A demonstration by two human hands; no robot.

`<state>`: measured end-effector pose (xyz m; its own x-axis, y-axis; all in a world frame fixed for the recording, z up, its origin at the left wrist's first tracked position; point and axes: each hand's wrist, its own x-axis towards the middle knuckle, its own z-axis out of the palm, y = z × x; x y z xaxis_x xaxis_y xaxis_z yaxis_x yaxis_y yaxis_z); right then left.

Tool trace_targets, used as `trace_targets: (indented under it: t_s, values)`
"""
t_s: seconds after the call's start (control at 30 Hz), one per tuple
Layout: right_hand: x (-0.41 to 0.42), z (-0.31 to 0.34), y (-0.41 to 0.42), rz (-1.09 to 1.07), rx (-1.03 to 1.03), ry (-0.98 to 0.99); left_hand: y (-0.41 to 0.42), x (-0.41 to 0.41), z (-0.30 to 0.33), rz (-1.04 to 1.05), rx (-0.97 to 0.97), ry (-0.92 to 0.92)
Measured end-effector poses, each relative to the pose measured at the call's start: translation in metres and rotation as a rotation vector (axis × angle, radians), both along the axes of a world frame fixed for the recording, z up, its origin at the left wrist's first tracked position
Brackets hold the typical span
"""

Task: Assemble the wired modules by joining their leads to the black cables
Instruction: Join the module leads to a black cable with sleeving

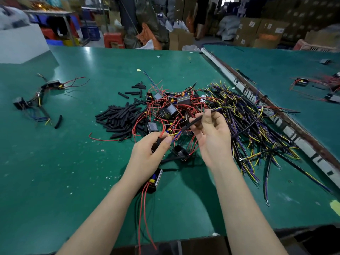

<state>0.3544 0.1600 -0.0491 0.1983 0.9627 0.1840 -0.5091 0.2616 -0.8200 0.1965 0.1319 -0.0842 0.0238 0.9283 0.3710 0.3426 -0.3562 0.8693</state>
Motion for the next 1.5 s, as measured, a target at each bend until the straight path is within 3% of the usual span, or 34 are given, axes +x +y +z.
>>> trace_targets:
  t_s: [0.23,0.6,0.77,1.07,1.27,1.5]
  values:
    - [0.002,0.0,0.0,0.035,0.019,-0.019,-0.001,0.002,0.003,0.008,-0.003,-0.011]
    - [0.0,0.003,-0.001,0.165,-0.033,0.122,0.0,0.003,0.013,-0.008,-0.224,-0.386]
    - [0.001,0.003,-0.001,0.208,-0.054,0.166,-0.001,0.004,0.015,-0.019,-0.223,-0.422]
    - [-0.009,-0.004,-0.004,0.164,-0.07,-0.17,-0.001,0.004,0.016,-0.015,-0.183,-0.389]
    - [-0.01,-0.003,-0.006,0.214,-0.049,-0.237,0.001,0.004,0.017,-0.002,-0.214,-0.406]
    - [-0.007,-0.003,-0.004,0.094,-0.102,-0.191,0.002,0.001,0.017,0.018,-0.253,-0.461]
